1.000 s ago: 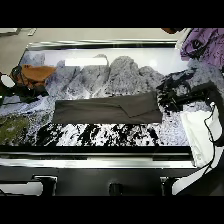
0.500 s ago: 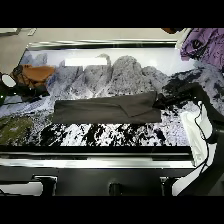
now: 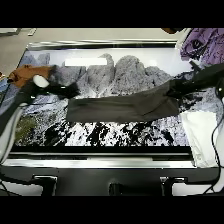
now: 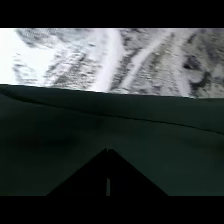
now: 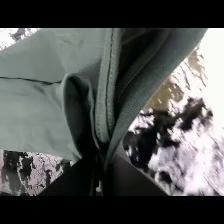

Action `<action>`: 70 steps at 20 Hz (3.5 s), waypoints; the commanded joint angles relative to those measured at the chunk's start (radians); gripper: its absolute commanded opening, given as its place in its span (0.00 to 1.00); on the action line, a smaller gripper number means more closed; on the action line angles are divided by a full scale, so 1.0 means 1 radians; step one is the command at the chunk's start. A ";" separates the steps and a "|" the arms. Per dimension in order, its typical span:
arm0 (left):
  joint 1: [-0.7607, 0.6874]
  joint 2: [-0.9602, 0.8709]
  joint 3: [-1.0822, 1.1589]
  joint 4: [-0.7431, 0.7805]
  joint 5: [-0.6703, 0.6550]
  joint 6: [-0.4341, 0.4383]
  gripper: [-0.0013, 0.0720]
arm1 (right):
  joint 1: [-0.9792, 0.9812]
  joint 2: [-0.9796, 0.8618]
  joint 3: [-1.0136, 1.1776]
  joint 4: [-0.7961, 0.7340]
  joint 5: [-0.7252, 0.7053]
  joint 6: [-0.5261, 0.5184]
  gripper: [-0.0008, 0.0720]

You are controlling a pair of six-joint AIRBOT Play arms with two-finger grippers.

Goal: Fold the clothes and pants, and hang the long-sleeved shirts on hangers.

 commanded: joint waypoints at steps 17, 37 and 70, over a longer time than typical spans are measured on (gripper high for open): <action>-0.674 -0.567 0.490 -0.566 0.373 -0.163 0.04 | 0.001 0.238 0.134 -0.171 -0.153 0.139 0.05; 0.012 -0.041 0.495 0.286 -0.444 -0.169 0.04 | 0.487 0.121 0.134 -0.156 0.074 0.426 0.05; 0.316 0.098 0.495 0.290 -0.612 -0.037 0.04 | 0.235 0.076 0.136 -0.017 0.093 0.190 0.85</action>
